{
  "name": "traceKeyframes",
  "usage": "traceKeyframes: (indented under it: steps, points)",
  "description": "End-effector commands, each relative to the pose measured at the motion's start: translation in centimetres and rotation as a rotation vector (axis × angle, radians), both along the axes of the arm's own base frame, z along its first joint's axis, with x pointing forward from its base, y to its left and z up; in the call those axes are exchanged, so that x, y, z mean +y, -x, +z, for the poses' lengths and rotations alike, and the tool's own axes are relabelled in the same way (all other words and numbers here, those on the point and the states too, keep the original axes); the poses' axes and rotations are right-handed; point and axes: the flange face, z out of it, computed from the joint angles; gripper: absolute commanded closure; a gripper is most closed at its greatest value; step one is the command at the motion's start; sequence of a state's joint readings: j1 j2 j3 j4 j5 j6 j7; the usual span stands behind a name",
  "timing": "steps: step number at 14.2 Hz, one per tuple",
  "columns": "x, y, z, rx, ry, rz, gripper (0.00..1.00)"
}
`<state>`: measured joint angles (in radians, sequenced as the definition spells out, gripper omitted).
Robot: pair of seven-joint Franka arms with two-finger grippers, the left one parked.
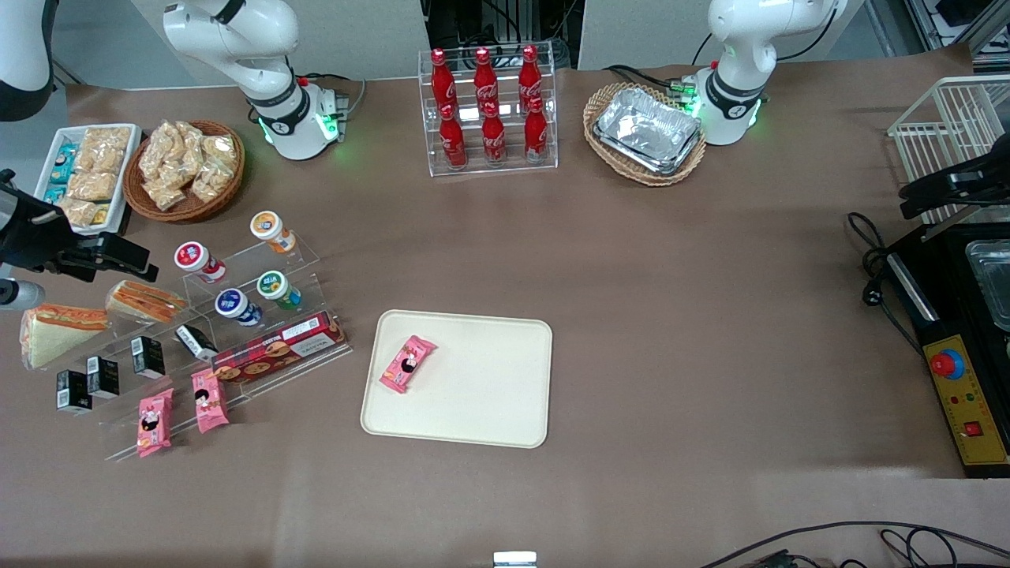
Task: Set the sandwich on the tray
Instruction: 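Move the right gripper over the acrylic rack toward the wrapped sandwiches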
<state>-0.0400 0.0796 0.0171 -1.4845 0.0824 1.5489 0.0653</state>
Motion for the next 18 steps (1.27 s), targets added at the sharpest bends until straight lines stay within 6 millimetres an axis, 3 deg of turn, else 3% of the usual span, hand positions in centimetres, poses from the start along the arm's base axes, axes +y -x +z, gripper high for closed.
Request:
traceKeyframes:
  steps: [1,9,12,15,18]
  points:
    - [-0.7,0.1,0.8,-0.012,0.013,-0.024,0.0]
    - [-2.8,0.5,1.0,-0.011,0.015,-0.058,0.0]
    - [-6.0,0.7,1.2,-0.021,0.02,-0.113,0.0]
    - [-11.1,1.4,1.1,-0.017,0.018,-0.219,0.0]
    - [-14.9,2.2,0.6,-0.001,0.024,-0.358,0.0]
